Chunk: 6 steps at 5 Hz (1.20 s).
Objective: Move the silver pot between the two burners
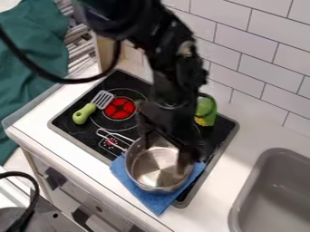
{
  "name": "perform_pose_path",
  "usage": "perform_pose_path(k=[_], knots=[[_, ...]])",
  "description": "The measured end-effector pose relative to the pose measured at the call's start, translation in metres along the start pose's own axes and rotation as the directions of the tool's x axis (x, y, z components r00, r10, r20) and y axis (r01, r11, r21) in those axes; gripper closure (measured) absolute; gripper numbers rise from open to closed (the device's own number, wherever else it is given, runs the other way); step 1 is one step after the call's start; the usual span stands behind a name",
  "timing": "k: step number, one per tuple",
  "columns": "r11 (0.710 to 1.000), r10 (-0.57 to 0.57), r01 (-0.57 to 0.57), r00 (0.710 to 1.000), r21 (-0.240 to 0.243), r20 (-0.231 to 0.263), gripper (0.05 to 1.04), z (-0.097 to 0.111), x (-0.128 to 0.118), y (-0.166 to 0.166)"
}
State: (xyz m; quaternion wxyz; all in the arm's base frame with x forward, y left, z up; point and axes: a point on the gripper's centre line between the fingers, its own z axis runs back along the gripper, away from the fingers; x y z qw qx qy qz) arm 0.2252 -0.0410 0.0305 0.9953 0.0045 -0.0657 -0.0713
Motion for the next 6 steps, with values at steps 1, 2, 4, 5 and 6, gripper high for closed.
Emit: perform_pose_path(k=[1,2,4,5,6], knots=[[0.998,0.047,-0.047,0.999,-0.048,-0.004,0.083,-0.008,0.009,-0.016],[0.994,0.080,-0.084,0.996,-0.066,-0.048,0.083,-0.023,0.015,-0.021],[0.977,0.174,-0.181,0.982,-0.113,-0.070,0.083,-0.049,0.024,-0.015],[0.970,0.205,-0.214,0.975,-0.115,-0.083,0.135,-0.058,0.022,-0.005],[0.970,0.203,-0.210,0.977,-0.126,-0.070,0.432,-0.059,0.025,-0.003]])
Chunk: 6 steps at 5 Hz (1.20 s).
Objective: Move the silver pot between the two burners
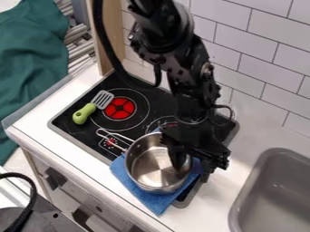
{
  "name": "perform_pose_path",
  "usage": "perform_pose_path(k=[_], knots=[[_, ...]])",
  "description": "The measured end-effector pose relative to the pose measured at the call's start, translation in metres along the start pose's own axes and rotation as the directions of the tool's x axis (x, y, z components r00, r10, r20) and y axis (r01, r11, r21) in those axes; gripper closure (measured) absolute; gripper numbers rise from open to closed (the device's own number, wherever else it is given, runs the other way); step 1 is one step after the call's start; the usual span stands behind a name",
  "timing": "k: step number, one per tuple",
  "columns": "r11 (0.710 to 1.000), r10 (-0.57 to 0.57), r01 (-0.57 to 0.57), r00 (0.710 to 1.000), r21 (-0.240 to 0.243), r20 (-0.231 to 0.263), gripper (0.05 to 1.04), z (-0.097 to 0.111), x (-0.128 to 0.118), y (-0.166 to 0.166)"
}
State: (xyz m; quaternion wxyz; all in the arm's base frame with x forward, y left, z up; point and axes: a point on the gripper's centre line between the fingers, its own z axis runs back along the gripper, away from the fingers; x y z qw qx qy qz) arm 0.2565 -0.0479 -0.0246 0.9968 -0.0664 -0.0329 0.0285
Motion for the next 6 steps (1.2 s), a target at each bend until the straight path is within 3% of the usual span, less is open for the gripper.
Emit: perform_pose_path(k=[1,2,3,4,5,6], knots=[[1.000,-0.006,0.006,1.000,0.000,0.004,0.740,-0.003,0.001,0.001],[1.000,0.000,0.000,1.000,-0.003,0.006,0.927,-0.003,0.000,0.001],[1.000,-0.001,0.001,1.000,-0.001,0.007,1.005,-0.003,0.000,0.002],[1.000,0.002,-0.002,1.000,0.030,0.003,1.011,0.001,-0.001,0.003],[0.989,0.096,-0.103,0.993,0.102,0.072,1.024,0.033,0.006,0.002],[0.961,0.217,-0.241,0.961,0.133,0.170,1.028,0.061,0.028,0.002]])
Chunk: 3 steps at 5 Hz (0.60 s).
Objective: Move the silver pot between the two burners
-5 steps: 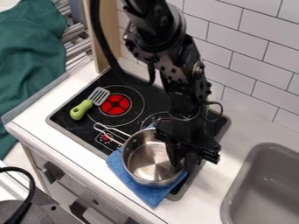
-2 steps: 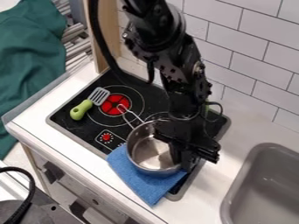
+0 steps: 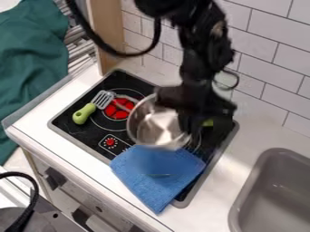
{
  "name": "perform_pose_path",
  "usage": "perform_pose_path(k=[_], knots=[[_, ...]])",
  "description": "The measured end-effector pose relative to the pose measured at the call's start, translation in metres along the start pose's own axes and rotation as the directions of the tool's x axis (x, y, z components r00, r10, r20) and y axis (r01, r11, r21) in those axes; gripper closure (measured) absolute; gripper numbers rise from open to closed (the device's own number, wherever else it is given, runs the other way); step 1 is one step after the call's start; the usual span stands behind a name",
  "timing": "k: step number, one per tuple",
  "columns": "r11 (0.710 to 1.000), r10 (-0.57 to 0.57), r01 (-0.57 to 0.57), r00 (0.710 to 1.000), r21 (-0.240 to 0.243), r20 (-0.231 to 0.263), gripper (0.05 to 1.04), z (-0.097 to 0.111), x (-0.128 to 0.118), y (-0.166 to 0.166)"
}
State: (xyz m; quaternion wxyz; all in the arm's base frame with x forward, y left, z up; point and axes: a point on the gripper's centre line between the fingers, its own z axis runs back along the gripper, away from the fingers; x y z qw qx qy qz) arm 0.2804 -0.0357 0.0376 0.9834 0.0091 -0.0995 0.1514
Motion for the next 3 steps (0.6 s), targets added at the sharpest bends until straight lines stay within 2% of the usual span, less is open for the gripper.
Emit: perform_pose_path(k=[1,2,3], knots=[[0.998,0.063,-0.062,0.997,-0.015,0.039,1.028,0.007,0.019,0.001],[0.990,0.138,-0.138,0.990,-0.029,0.019,1.028,-0.011,0.040,0.017],[0.992,0.122,-0.122,0.993,-0.025,-0.001,1.028,-0.032,0.056,0.032]])
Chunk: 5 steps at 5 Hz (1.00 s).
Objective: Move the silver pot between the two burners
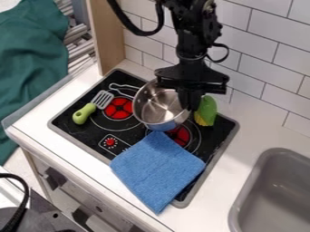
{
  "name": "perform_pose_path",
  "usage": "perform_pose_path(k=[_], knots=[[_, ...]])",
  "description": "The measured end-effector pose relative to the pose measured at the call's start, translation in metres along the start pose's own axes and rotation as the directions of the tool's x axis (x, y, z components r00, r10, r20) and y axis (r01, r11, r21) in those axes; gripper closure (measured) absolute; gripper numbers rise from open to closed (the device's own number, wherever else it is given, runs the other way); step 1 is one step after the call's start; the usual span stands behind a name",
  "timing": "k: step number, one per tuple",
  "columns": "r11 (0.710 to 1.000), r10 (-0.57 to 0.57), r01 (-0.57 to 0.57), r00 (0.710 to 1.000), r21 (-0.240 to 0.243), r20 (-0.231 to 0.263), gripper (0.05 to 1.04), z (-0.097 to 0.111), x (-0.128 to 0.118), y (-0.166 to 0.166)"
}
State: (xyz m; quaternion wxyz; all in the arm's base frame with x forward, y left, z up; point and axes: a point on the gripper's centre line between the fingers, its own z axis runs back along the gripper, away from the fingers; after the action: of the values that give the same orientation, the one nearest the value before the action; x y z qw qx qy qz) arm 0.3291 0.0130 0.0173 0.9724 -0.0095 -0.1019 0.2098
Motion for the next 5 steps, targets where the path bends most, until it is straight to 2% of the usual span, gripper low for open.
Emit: perform_pose_path(k=[1,3,5], knots=[[0.997,-0.072,0.072,0.997,0.010,-0.005,1.028,-0.018,0.019,0.015],[0.994,-0.108,0.108,0.994,0.015,0.008,1.028,-0.026,0.044,0.034],[0.995,-0.104,0.104,0.994,0.009,-0.018,1.005,-0.031,0.044,0.036]])
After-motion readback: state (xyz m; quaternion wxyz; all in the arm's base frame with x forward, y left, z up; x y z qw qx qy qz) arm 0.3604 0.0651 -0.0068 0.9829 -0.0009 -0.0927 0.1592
